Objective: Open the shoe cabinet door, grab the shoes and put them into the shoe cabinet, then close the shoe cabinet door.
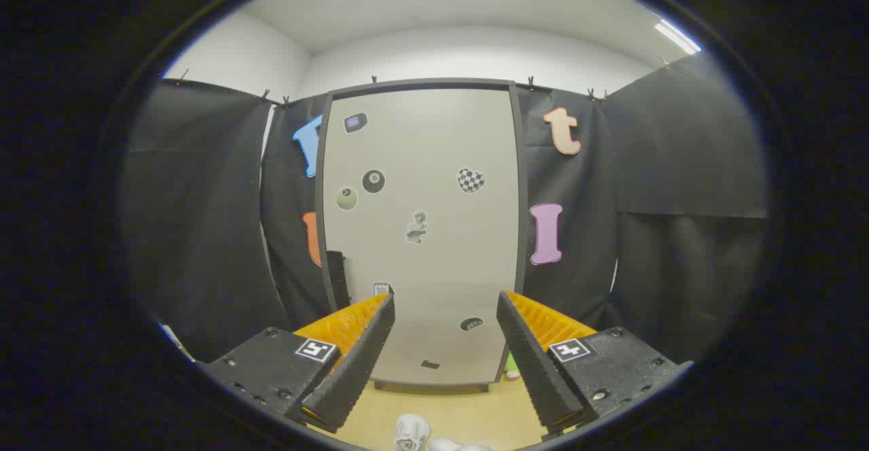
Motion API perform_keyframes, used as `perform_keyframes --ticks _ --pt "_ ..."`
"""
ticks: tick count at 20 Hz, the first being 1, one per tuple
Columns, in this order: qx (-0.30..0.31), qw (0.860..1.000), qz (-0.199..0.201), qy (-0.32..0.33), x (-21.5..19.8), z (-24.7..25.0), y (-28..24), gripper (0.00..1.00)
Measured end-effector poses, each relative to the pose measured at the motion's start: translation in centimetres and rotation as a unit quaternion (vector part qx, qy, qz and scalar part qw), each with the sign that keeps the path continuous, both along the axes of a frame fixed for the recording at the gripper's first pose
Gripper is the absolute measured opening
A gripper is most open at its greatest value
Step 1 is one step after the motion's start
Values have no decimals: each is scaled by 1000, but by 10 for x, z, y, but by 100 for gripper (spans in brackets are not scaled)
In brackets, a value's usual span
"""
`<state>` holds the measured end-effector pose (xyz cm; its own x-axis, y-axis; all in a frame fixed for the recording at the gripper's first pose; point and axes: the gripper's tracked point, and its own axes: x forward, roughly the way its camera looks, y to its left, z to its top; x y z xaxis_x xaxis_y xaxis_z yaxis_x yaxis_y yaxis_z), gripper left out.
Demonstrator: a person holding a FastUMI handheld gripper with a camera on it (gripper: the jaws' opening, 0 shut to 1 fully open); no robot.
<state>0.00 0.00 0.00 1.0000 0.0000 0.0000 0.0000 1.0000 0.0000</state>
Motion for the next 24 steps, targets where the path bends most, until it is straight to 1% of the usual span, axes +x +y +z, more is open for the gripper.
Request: perform_keyframes --ticks 7,14,18,22,24 --pt "-7 1000 -18 13 6 -7 9 99" --pt "-6 1000 -28 12 19 -10 19 99" --pt "-2 1000 -22 14 39 -16 36 99" --pt "12 999 -12 31 68 -30 60 99" --pt "8 999 -3 32 85 -33 76 99"
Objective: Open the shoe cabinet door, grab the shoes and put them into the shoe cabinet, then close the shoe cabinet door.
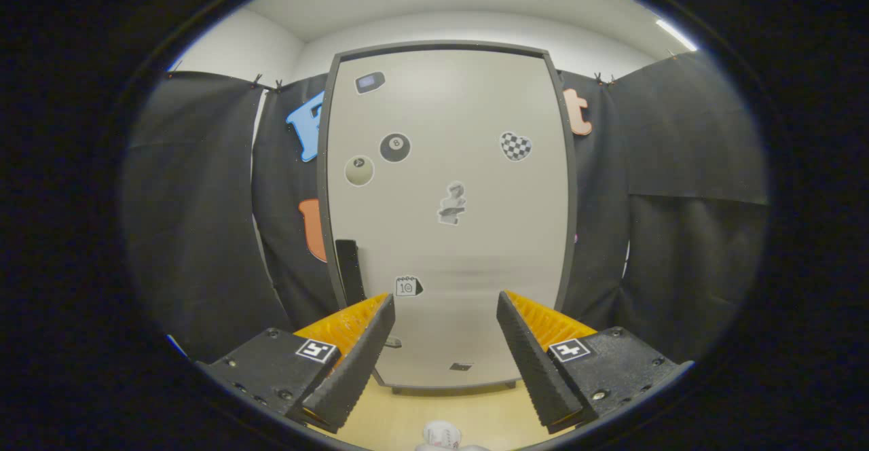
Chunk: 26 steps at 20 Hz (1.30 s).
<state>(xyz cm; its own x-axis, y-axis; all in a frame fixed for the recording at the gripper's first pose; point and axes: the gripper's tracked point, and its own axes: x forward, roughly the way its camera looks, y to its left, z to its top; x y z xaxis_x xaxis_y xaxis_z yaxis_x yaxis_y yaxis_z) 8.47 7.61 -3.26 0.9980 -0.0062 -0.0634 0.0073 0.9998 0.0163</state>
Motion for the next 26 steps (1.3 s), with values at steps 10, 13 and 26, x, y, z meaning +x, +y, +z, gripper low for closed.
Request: perform_keyframes --ticks 10,13,26 --pt "3 999 43 18 89 -20 80 99" --pt "-2 998 53 28 104 -25 98 99" --pt "26 997 50 47 138 -45 119 54"
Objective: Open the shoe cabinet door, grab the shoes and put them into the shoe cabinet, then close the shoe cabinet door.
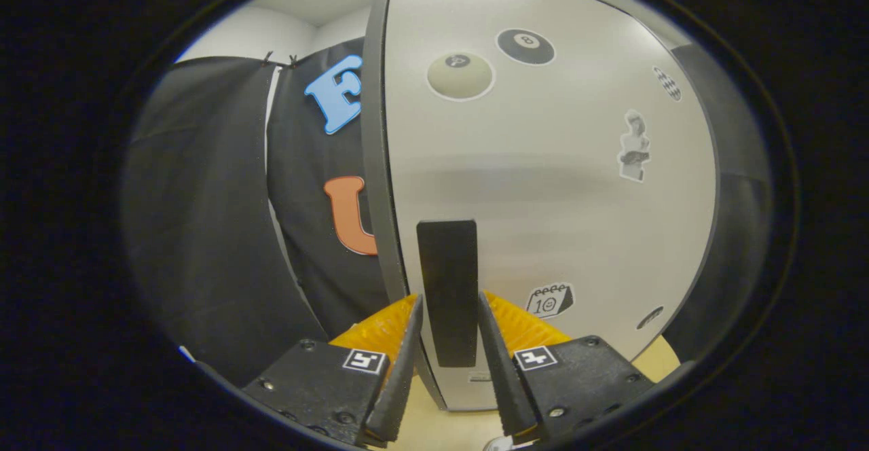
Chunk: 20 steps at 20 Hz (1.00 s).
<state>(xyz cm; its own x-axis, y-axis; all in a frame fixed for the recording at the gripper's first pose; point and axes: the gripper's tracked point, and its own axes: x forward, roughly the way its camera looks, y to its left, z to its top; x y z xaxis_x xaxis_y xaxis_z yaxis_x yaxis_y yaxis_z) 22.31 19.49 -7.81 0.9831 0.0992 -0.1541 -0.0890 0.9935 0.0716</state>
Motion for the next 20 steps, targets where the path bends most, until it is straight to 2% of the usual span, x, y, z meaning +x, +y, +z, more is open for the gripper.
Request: perform_keyframes --ticks 4,9,15,20 --pt "-1 1000 -14 -1 3 -2 -4 42" --pt "-25 1000 -11 7 2 -4 -6 35" --pt "-29 1000 5 10 -4 -5 -7 30" --pt "-32 999 29 9 -34 -4 -12 27"
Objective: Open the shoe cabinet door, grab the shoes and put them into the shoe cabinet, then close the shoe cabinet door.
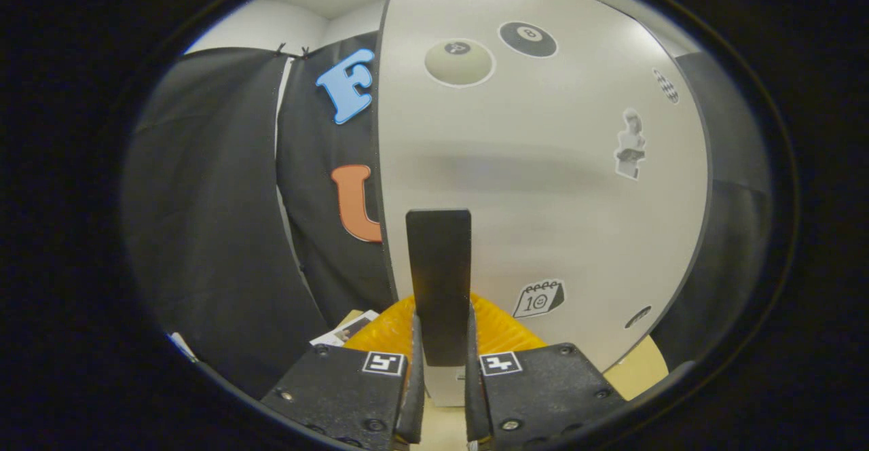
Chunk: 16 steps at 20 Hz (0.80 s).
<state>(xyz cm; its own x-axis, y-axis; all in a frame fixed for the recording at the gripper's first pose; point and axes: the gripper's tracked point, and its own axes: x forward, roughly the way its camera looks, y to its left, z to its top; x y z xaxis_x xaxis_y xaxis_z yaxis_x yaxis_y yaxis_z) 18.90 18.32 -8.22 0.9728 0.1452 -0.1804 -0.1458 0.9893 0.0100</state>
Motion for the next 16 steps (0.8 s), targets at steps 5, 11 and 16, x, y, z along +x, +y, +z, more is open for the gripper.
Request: perform_keyframes --ticks 5,11,16 --pt "0 1000 18 -1 -50 -3 -20 26" --pt "12 999 49 4 -100 -5 -45 25" --pt "29 997 74 10 -142 -7 -72 24"
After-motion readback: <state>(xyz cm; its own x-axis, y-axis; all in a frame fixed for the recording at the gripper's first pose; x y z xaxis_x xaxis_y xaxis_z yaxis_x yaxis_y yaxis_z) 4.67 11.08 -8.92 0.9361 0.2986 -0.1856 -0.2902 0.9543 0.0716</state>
